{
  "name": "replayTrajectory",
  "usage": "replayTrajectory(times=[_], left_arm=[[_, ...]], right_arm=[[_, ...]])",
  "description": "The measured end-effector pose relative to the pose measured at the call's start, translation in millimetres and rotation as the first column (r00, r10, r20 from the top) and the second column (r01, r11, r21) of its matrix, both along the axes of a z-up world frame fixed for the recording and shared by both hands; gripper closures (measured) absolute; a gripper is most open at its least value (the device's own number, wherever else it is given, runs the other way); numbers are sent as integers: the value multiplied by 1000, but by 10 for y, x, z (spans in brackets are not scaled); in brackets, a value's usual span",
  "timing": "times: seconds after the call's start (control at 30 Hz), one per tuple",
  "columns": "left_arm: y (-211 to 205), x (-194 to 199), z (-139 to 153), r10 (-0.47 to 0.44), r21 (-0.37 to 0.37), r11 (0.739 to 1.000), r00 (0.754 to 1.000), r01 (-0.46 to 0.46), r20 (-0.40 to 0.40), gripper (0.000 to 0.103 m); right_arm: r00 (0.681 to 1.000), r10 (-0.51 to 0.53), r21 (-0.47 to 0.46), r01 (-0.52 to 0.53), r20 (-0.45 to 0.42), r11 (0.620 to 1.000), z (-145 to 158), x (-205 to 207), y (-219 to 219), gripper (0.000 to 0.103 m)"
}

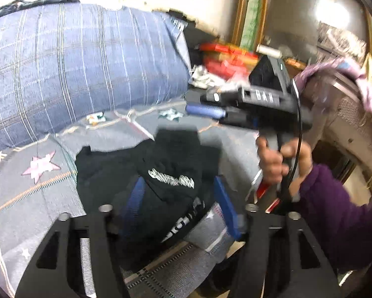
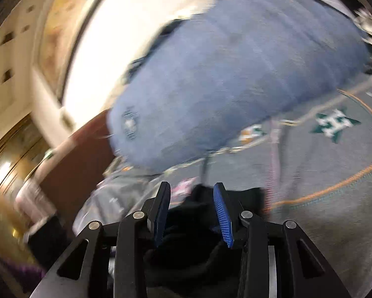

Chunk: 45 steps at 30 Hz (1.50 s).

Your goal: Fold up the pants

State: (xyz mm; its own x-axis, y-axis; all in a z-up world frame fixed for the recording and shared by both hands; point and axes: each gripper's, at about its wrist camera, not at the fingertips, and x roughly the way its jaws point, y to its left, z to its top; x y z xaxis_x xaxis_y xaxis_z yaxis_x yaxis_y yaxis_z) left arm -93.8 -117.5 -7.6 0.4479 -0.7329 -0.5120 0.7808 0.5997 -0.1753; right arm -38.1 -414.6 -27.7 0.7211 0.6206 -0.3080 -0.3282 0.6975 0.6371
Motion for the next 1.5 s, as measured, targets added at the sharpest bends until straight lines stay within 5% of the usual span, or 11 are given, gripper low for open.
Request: replayTrajectory(times=[0.1, 0.23, 0.6, 0.73, 0.9, 1.2, 1.33, 1.43, 1.5], left_arm=[[23, -30, 57, 4, 25, 1000, 1000, -5, 23, 35], [17, 183, -19, 130, 78, 988, 991, -132, 26, 35], [-235, 644, -489, 259, 249, 936, 966, -249, -10, 35], [-310, 759, -681, 312, 322, 902, 949, -286, -30, 32], [-314, 847, -788, 358, 367, 873, 933, -321, -36, 22], [-226, 838, -735, 422, 338, 861, 905, -380, -56, 17], [-42, 610, -509, 427, 303, 857, 904, -417, 36, 17], [120, 579, -423, 432, 287, 862, 902, -419, 17, 17], [244, 602, -406, 445, 270, 866, 895, -420, -34, 17]], right_arm=[[994, 85, 6, -86, 64, 996, 99, -116, 199, 64], [987, 149, 35, -152, 66, 988, 128, -137, 396, 64], [982, 88, -52, -98, -170, 994, -421, -227, 424, 66], [966, 62, -63, -80, -249, 995, -610, -91, 372, 74], [934, 31, -59, -55, -357, 997, -871, 172, 355, 102], [926, 8, 3, -8, -379, 1000, -974, 404, 279, 103], [938, 29, 126, 16, -346, 992, -811, 307, 151, 91], [968, -19, 100, 45, -251, 994, -564, 136, 41, 51], [974, -74, 104, 98, -213, 990, -465, 31, -63, 47]])
